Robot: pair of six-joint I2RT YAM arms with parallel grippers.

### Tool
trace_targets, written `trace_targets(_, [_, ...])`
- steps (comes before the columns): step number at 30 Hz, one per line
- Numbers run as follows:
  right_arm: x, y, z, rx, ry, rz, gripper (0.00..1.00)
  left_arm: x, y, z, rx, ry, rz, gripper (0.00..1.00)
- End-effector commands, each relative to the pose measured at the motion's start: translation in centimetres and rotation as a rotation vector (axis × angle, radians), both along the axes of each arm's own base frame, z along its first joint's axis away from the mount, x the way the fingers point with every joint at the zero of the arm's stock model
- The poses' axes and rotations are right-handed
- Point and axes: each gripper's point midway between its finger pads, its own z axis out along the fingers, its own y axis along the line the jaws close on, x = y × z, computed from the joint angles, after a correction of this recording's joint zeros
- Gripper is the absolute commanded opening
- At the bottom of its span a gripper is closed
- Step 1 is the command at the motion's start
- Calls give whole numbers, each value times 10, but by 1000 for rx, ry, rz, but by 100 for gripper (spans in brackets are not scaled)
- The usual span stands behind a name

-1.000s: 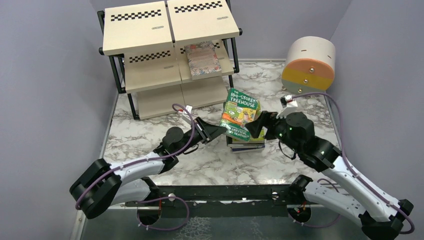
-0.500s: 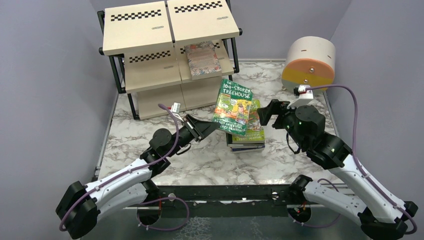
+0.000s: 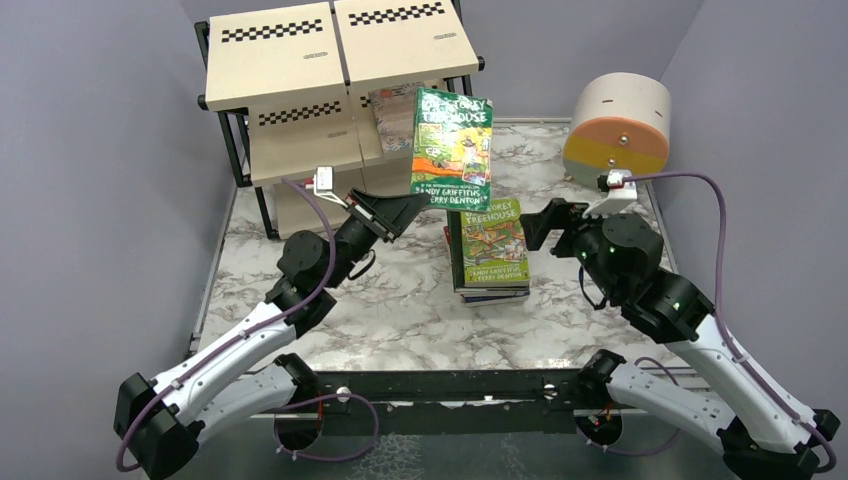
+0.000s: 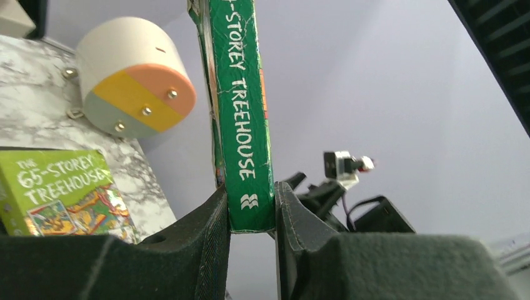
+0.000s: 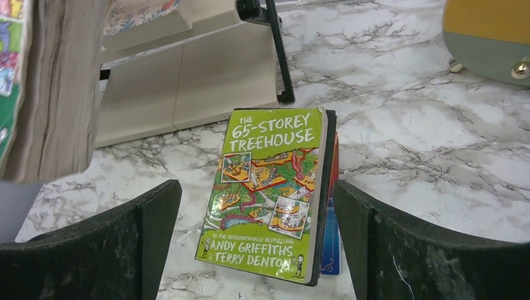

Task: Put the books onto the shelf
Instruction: Place the book on the shelf.

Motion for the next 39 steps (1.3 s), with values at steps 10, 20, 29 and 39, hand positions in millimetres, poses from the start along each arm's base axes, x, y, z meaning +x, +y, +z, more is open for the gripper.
trace_targets(10, [-10,-9,5,25,-10,-2,89,25,18,24,-74,6,35,0])
trace_targets(20, [-10,-5,5,29,-6,11,90,50,41,23,-94,33,104,0])
trace_targets(29, [-9,-4,0,27,2,12,89,84,58,46,-140,4,136,0])
trace_targets(39, [-6,1,-2,17,3,24,90,134,73,54,-204,-7,179,0])
